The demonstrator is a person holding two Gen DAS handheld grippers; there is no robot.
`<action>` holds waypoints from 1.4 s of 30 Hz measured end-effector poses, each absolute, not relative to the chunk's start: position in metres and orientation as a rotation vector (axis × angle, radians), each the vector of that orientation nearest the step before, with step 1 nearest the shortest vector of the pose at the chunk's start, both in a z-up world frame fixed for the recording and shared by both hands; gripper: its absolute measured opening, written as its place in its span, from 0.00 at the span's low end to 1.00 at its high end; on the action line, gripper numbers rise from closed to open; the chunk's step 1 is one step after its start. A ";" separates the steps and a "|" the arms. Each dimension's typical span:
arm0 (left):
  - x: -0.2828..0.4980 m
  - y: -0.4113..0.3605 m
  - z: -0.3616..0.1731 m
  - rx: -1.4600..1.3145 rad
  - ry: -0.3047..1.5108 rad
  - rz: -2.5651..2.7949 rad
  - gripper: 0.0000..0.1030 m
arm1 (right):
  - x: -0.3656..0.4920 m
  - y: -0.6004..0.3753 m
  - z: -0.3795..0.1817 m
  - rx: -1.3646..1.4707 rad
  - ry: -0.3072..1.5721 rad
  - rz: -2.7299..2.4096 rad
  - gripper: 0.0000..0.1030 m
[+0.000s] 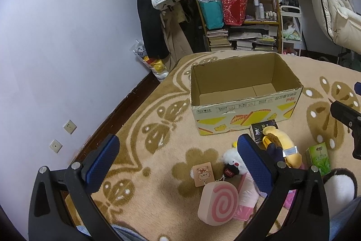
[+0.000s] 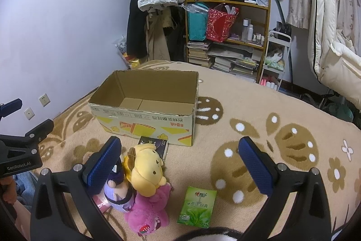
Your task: Organize soft objects
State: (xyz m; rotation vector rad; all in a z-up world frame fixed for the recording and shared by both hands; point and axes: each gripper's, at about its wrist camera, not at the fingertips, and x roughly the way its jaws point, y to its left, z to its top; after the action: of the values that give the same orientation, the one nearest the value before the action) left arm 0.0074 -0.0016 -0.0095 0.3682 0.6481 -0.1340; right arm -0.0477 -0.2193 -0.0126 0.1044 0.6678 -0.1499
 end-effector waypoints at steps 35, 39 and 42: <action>0.063 0.021 -0.059 0.197 1.004 -0.125 1.00 | -0.022 -0.220 -0.041 0.146 0.768 -0.092 1.00; 0.064 0.019 -0.066 0.190 1.042 -0.149 1.00 | -0.011 -0.222 -0.056 0.164 0.814 -0.079 1.00; 0.069 0.019 -0.075 0.169 1.094 -0.172 1.00 | -0.005 -0.220 -0.062 0.182 0.836 -0.071 1.00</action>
State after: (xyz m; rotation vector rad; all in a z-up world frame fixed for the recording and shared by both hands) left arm 0.0691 0.0191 -0.0755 0.1692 1.0937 -0.1724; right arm -0.0049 -0.2204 -0.0617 0.1816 0.8365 -0.0708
